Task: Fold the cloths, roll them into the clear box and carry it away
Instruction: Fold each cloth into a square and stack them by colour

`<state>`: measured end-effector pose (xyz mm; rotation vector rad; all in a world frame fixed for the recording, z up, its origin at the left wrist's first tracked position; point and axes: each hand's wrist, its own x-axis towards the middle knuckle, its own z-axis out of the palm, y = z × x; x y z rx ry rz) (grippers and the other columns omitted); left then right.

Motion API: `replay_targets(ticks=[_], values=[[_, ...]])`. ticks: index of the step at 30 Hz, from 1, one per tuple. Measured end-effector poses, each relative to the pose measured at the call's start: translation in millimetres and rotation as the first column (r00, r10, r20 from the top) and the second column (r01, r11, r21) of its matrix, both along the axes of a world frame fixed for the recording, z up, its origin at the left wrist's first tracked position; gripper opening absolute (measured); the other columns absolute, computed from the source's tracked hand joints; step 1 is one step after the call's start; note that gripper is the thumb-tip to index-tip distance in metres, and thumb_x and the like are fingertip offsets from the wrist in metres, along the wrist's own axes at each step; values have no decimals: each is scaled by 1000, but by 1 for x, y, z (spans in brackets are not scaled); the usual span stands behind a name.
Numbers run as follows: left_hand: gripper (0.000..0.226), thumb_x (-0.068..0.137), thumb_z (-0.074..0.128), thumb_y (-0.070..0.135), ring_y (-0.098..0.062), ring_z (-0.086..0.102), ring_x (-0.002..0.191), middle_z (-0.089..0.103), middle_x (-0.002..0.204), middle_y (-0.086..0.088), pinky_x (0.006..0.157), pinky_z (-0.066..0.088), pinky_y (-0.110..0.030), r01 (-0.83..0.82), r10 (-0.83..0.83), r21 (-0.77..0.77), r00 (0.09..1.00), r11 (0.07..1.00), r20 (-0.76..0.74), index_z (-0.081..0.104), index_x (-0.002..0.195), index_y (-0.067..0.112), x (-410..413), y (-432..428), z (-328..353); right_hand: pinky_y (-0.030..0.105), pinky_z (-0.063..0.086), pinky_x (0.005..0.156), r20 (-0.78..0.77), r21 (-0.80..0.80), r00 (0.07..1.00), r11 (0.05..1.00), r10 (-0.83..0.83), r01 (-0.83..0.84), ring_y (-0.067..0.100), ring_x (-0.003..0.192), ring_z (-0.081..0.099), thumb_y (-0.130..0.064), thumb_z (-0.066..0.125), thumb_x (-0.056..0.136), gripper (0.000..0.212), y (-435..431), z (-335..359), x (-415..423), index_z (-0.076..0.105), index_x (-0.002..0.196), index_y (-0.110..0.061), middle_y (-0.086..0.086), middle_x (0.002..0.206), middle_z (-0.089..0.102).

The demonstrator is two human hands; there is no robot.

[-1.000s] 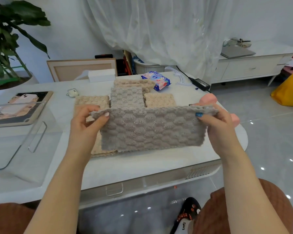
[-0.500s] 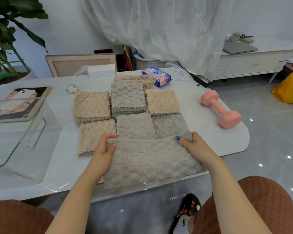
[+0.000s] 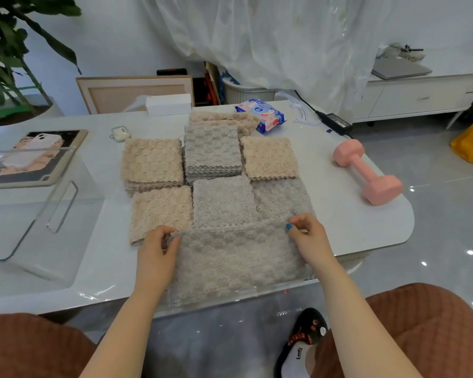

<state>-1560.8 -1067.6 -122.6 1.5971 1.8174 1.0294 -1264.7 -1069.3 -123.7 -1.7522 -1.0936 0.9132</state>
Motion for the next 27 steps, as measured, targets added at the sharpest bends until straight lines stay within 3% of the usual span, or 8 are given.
replay_targets(ticks=[5, 8, 11, 15, 18, 20, 23, 27], values=[[12, 84, 69, 7, -11, 54, 79, 61, 87, 3, 71, 45, -20, -51, 81, -115, 958, 992, 276, 63, 88, 18, -3, 3, 8, 24, 38, 61, -244, -103, 967, 993, -76, 52, 15, 76, 50, -9, 65, 86, 29, 2, 4, -5, 47, 108, -16, 2, 95, 52], [26, 85, 63, -4, -1, 56, 90, 62, 105, 4, 80, 48, -17, 74, 17, -192, 901, 979, 434, 64, 104, 14, -9, 3, 19, 28, 45, 65, -241, -267, 948, 925, 207, -270, 16, 75, 57, -3, 67, 82, 30, 1, 19, 10, 60, 109, -14, 4, 90, 59], [36, 85, 61, -8, -10, 59, 95, 65, 105, 3, 90, 49, -27, 241, -146, -266, 932, 933, 331, 70, 98, 24, -21, 8, 37, 29, 45, 69, -105, -334, 893, 830, 439, -447, 18, 74, 59, 5, 65, 80, 13, -3, 43, 26, 67, 84, -7, 6, 77, 63], [51, 84, 58, -11, -19, 53, 73, 63, 80, -4, 70, 49, -28, 201, -187, -31, 949, 979, 254, 73, 71, 36, -20, 24, 90, 25, 36, 63, -89, 160, 961, 956, 263, -247, 16, 73, 50, 16, 61, 74, 32, 3, 92, 20, 69, 74, -15, 4, 73, 59], [53, 77, 57, -20, -12, 54, 80, 60, 77, 8, 75, 48, -23, 181, -291, 278, 853, 944, 433, 72, 61, 28, -14, 28, 134, 17, 39, 70, -133, 484, 944, 851, 301, -203, 5, 77, 52, 10, 56, 64, 41, 8, 129, 14, 64, 63, -30, -15, 74, 57], [52, 74, 58, -22, -9, 53, 81, 58, 76, 11, 72, 46, -17, 222, -377, 360, 809, 906, 451, 70, 59, 26, -16, 30, 144, 20, 41, 80, -88, 502, 952, 838, 295, -213, 5, 96, 54, 13, 53, 64, 45, 11, 134, 13, 62, 61, -31, -12, 92, 57], [46, 77, 61, -18, -13, 55, 81, 59, 81, 0, 77, 49, -26, 289, -361, 247, 870, 925, 336, 68, 64, 26, -20, 33, 120, 11, 40, 76, 56, 266, 980, 943, 191, -199, 8, 105, 50, 23, 48, 68, 48, 18, 105, 12, 59, 62, -23, 0, 107, 54], [58, 71, 53, -18, -15, 54, 94, 57, 92, 3, 78, 41, -26, 307, -303, 12, 944, 952, -127, 58, 90, 36, -19, 29, 59, 22, 45, 64, 56, -88, 986, 985, 157, -151, 23, 79, 54, 22, 41, 69, 46, 20, 35, 10, 59, 54, -18, 1, 68, 58]])
